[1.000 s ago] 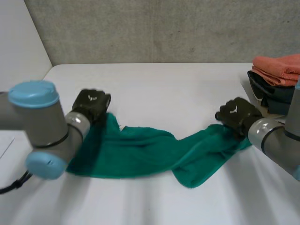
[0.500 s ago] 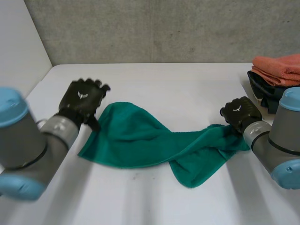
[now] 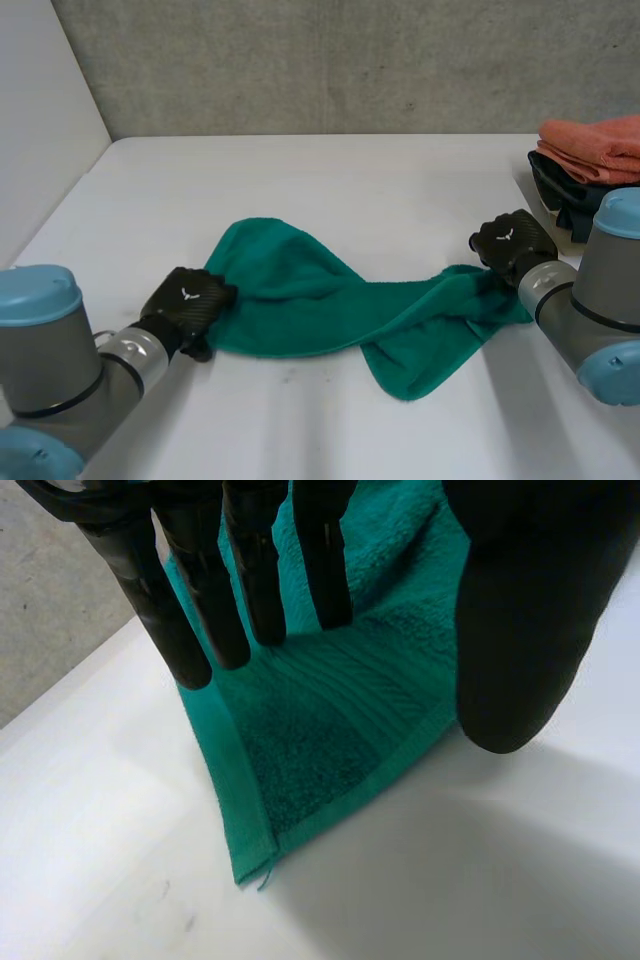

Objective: Fold the laundry.

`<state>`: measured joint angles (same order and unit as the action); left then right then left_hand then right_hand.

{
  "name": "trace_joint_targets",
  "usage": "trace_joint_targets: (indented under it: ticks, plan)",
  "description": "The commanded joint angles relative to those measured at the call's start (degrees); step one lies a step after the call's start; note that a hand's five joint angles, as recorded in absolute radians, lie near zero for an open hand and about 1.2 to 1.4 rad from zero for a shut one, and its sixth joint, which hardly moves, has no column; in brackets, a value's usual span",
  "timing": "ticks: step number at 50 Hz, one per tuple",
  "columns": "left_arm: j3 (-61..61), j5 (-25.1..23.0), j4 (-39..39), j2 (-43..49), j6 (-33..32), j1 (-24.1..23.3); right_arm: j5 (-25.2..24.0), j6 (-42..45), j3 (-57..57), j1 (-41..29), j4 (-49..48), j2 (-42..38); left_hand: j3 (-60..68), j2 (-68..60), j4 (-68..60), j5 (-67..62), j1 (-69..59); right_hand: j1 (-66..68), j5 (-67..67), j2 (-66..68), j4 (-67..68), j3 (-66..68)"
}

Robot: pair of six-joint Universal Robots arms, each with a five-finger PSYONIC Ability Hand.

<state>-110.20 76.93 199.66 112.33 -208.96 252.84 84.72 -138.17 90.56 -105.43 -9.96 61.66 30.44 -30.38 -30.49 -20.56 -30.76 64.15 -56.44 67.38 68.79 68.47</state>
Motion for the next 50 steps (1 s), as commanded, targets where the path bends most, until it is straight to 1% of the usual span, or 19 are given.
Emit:
trace_joint_targets:
  ticks: [1,2,3,4,9,12,16,20,21,22,23,25,28,29,33,40,45,46,50]
  plan:
    - [4.5,-0.9,2.3,5.7,0.0,-0.7,0.0,0.0,0.8,0.2,0.0,0.3,21.6,-21.7,-21.6,-21.5,-21.3,15.8,-13.6,12.6,11.2,11.5]
    - [5.3,-1.1,2.4,6.2,0.1,-0.8,0.0,0.0,1.1,0.2,0.0,0.3,36.6,-36.7,-36.6,-36.5,-36.3,15.8,-13.6,12.6,11.2,11.5]
    - [5.7,-1.0,2.5,6.2,0.1,-0.8,0.0,0.0,1.3,0.3,0.0,0.4,45.6,-45.7,-45.6,-45.5,-45.3,15.8,-13.6,12.6,11.2,11.5]
    - [6.0,-0.9,2.5,6.1,0.1,-0.9,0.0,0.0,1.4,0.4,0.0,0.5,49.5,-49.6,-49.5,-49.4,-49.2,15.8,-13.6,12.6,11.2,11.5]
    - [7.0,0.6,2.5,3.6,0.4,-1.8,0.1,0.1,1.9,0.4,0.3,1.8,49.6,-49.6,-49.5,-49.4,-49.2,15.8,-13.6,12.6,11.2,11.5]
    - [6.2,1.9,2.5,-1.0,0.9,-3.0,0.0,1.0,2.4,0.3,1.2,3.8,49.6,-49.6,-49.5,-49.4,-49.2,15.8,-13.6,12.6,11.2,11.5]
    - [4.7,3.0,2.1,-4.7,0.9,-3.7,-0.7,2.0,3.4,0.5,7.0,7.2,49.6,-49.6,-49.5,-49.4,-49.2,15.8,-13.6,12.6,11.2,11.5]
    - [3.7,3.2,1.7,-6.5,0.9,-3.5,-4.6,5.6,5.6,0.0,18.4,8.8,49.6,-49.6,-49.5,-49.4,-49.2,15.8,-13.6,12.6,11.2,11.5]
    - [3.5,3.2,1.7,-6.8,0.9,-3.4,-7.0,8.4,5.7,0.6,23.6,9.0,49.6,-49.6,-49.5,-49.4,-49.2,-13.9,16.2,-17.1,-18.5,-18.2]
    - [3.4,3.2,1.6,-7.1,0.9,-3.4,-7.5,9.1,5.4,0.7,25.8,9.3,49.6,-49.6,-49.5,-49.4,-49.2,-34.0,36.3,-37.2,-38.7,-38.3]
    - [3.4,3.2,1.5,-7.3,0.9,-3.4,-8.1,9.7,5.1,0.8,27.3,9.7,49.6,-49.6,-49.5,-49.4,-49.2,-48.2,50.5,-51.4,-52.8,-52.5]
    - [3.3,3.2,1.3,-7.4,0.9,-3.4,-9.0,7.8,3.1,1.0,26.9,11.0,49.6,-49.6,-49.5,-49.4,-49.2,-48.9,51.1,-52.1,-53.5,-53.2]
    - [3.3,3.3,1.2,-7.5,1.2,-3.4,-8.7,3.8,1.3,1.3,23.5,12.3,49.6,-49.6,-49.5,-49.4,-49.2,-49.5,51.8,-52.8,-54.2,-53.8]
    - [3.3,3.3,1.2,-7.5,1.2,-3.4,-8.7,1.3,0.1,2.1,21.9,13.2,49.6,-49.6,-49.5,-49.4,-49.2,-49.2,51.5,-52.4,-53.8,-53.5]
    - [3.4,3.3,1.2,-7.5,1.5,-3.4,-9.0,-2.5,-2.0,5.7,20.9,14.1,49.6,-49.6,-49.5,-49.4,-49.2,-49.0,51.3,-52.2,-53.7,-53.3]
    - [3.4,3.3,1.0,-8.0,1.5,-3.8,-9.6,-2.5,-5.5,6.9,21.2,13.5,49.6,-49.6,-49.5,-49.4,-49.2,-48.4,50.6,-51.6,-53.0,-52.7]
    - [3.4,3.3,0.6,-8.5,1.6,-3.7,-10.0,2.3,-10.4,6.6,24.6,8.6,49.6,-49.6,-49.5,-49.4,-49.2,-46.5,48.8,-49.7,-51.1,-50.8]
    - [3.4,3.3,0.6,-8.6,1.6,-3.8,-10.0,6.0,-12.7,6.9,28.1,5.1,49.6,-49.6,-49.5,-49.4,-49.2,-45.5,47.8,-48.7,-50.1,-49.8]
    - [3.3,3.3,-0.3,-9.1,1.5,-3.8,-9.4,14.3,-17.9,7.0,35.2,-1.9,49.6,-49.6,-49.5,-49.4,-49.2,-44.0,46.3,-47.2,-48.6,-48.3]
